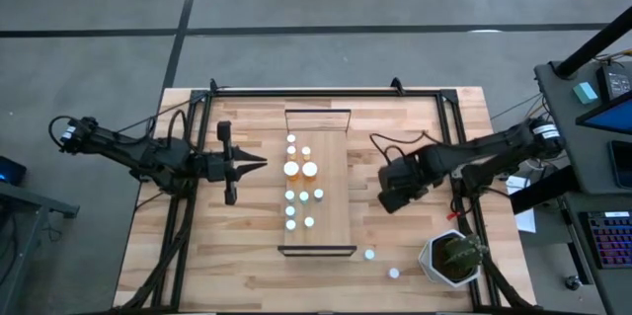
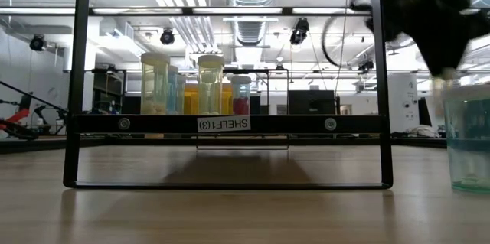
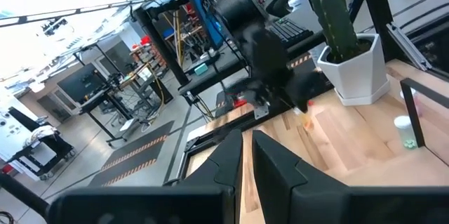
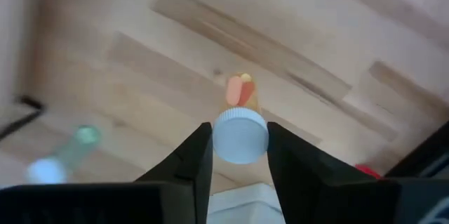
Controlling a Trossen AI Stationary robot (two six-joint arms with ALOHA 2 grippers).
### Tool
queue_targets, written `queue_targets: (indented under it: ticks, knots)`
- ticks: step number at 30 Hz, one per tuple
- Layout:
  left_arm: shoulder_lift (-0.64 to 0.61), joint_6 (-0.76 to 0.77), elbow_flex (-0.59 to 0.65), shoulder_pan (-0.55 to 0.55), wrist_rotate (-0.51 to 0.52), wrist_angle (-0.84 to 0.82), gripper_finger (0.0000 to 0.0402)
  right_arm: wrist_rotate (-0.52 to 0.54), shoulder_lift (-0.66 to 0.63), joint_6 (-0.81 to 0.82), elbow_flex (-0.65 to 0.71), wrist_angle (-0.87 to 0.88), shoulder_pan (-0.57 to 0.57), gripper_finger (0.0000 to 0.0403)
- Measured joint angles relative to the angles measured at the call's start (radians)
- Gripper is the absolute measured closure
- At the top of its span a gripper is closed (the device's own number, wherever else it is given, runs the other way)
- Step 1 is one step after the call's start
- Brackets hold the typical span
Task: Pick and place medicine bottles onto shelf by color
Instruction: Put the yellow pill bottle aligned with the other yellow pill bottle on the shelf
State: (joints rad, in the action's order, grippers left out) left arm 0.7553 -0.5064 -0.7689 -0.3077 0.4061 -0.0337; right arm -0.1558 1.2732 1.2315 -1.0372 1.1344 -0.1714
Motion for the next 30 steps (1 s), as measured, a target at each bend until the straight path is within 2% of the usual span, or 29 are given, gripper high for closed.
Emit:
queue_targets:
  ticks: [6, 15, 19, 30]
  knots:
    - [-0.015, -0.002, 0.043, 0.0, 0.0, 0.007, 0.0386, 0.003, 0.081, -0.171, -0.233, 0.096, 0.097, 0.0296]
    - [-0.028, -0.005, 0.057, 0.0, 0.001, 0.008, 0.0386, 0.01, 0.343, -0.58, -0.59, 0.183, 0.28, 0.0297]
    - [-0.036, -0.005, 0.065, 0.0, 0.046, 0.008, 0.0386, 0.01, 0.456, -0.729, -0.734, 0.202, 0.329, 0.0298]
    - [-0.131, -0.028, 0.127, 0.0, 0.072, 0.026, 0.0386, 0.01, 0.703, -0.905, -1.039, 0.221, 0.387, 0.0298]
